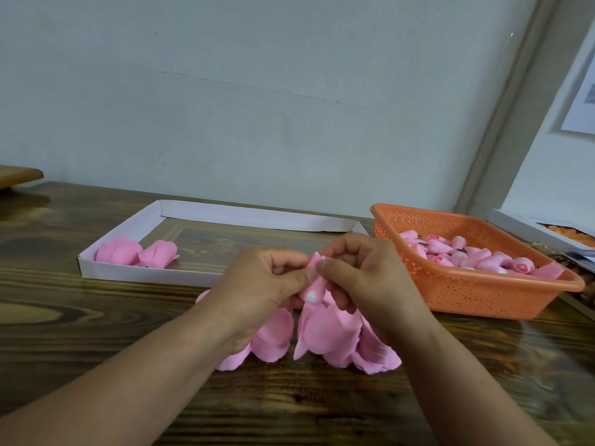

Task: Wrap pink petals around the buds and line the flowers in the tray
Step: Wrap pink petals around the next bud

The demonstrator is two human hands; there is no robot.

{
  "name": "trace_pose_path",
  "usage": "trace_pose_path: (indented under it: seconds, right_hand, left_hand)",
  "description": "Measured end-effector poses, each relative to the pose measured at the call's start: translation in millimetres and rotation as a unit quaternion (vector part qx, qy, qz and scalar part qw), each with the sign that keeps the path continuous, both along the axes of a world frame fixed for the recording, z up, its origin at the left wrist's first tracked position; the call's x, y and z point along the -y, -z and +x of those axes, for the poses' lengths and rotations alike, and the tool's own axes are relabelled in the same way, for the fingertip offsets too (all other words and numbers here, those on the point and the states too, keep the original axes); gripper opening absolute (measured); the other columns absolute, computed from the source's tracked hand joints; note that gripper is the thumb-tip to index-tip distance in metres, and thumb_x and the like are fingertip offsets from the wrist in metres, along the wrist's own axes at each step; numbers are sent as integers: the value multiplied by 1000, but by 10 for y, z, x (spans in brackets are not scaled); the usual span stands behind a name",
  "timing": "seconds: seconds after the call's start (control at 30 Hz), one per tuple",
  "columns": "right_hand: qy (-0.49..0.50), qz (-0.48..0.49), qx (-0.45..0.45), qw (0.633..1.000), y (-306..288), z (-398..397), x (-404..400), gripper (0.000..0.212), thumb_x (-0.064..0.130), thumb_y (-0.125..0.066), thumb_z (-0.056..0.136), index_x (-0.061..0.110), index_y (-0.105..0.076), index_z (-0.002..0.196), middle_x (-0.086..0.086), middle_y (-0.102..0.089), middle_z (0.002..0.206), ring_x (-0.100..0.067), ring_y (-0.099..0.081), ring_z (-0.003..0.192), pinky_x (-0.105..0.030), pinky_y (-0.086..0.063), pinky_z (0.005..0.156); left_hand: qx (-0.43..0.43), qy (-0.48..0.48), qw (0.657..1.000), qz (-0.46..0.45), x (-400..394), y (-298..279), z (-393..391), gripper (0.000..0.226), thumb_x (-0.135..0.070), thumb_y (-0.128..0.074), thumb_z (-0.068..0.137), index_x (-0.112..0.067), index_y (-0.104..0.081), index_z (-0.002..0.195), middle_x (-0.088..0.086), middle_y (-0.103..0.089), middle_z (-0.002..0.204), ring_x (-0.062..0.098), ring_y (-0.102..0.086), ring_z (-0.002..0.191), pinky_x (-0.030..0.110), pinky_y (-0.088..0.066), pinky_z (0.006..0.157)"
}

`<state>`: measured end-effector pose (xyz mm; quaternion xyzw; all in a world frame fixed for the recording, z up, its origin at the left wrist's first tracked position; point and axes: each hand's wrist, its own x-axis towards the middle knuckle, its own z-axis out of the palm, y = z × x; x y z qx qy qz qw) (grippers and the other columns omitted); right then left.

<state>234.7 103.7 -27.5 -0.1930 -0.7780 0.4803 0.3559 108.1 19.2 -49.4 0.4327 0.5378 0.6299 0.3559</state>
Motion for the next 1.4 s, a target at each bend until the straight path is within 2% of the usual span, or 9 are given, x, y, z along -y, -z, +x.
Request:
trace_pose_path:
  seconds: [0.17, 0.37, 0.57, 0.7, 0.87, 0.97, 1.07, 1.23, 1.4]
  right_hand:
    - [29, -19, -13, 999, -12, -4, -9, 17, 1, -64, 84, 6, -60, 68, 1, -53, 40, -10, -42, 31, -17, -33, 36]
    - [35, 19, 2, 999, 5, -30, 28, 17, 2, -63, 85, 4, -59, 69, 3, -53, 38, -5, -43, 31, -15, -34, 35]
    - [27, 9, -7, 1000, 6, -39, 67, 17, 0, -61, 87, 2, -58, 70, 4, -56, 39, -2, -45, 31, -13, -34, 36]
    - [35, 10, -16, 999, 5, -54, 80, 19, 1, -62, 87, 5, -58, 68, 4, -56, 38, -2, -46, 31, -14, -35, 35]
    - [45, 6, -1, 999, 22, -49, 53, 19, 1, -62, 86, 6, -58, 68, 4, -54, 38, -3, -43, 29, -13, -32, 33]
    - [39, 5, 21, 999, 8, -10, -5, 13, -1, -64, 83, 0, -61, 70, -5, -56, 43, -9, -46, 35, -19, -35, 38]
    - [28, 9, 44, 999, -15, 24, -39, 10, -1, -66, 81, -3, -63, 72, -24, -62, 57, -22, -52, 49, -27, -40, 47]
    - [14, -29, 49, 998, 10, 33, -52, 11, -5, -63, 82, -2, -61, 71, -6, -57, 44, -13, -46, 35, -17, -36, 36]
    - [-48, -73, 45, 995, -19, 73, -94, 11, -7, -53, 84, -5, -62, 77, -15, -61, 54, -13, -47, 36, -21, -35, 36]
  left_hand:
    - [33, 29, 998, -43, -1, -4, 18, 20, -14, -55, 94, -8, -73, 102, 13, -74, 97, 26, -71, 95, 32, -58, 82]
    - [56, 69, 992, -90, 36, -21, 23, 27, -21, -50, 97, -6, -72, 100, 17, -73, 101, 27, -70, 94, 31, -58, 75]
    - [101, 86, 989, -69, 40, -38, 79, 37, -27, -51, 96, -15, -70, 67, 20, -65, 95, 28, -58, 92, 40, -47, 95]
    - [154, 63, 984, -64, 34, -32, 111, 24, -21, -54, 93, -7, -68, 79, 21, -65, 94, 29, -60, 88, 36, -49, 84]
    - [201, 22, 977, -64, 24, -32, 121, 21, -9, -55, 92, -2, -65, 75, 20, -62, 82, 30, -54, 86, 32, -49, 75]
    - [227, 22, 969, -92, 31, -39, 106, 17, -6, -56, 92, 4, -69, 98, 22, -68, 92, 29, -61, 86, 29, -56, 69]
    - [256, 23, 962, -97, 25, -49, 98, 21, -1, -55, 91, 6, -67, 107, 24, -70, 105, 29, -65, 95, 30, -57, 73]
    - [272, 19, 956, -107, 32, -65, 91, 19, 2, -55, 90, 7, -67, 104, 25, -69, 105, 29, -67, 89, 33, -58, 69]
    - [274, 16, 955, -115, 30, -61, 63, 18, 0, -55, 90, 6, -67, 102, 25, -70, 103, 32, -66, 101, 37, -56, 79]
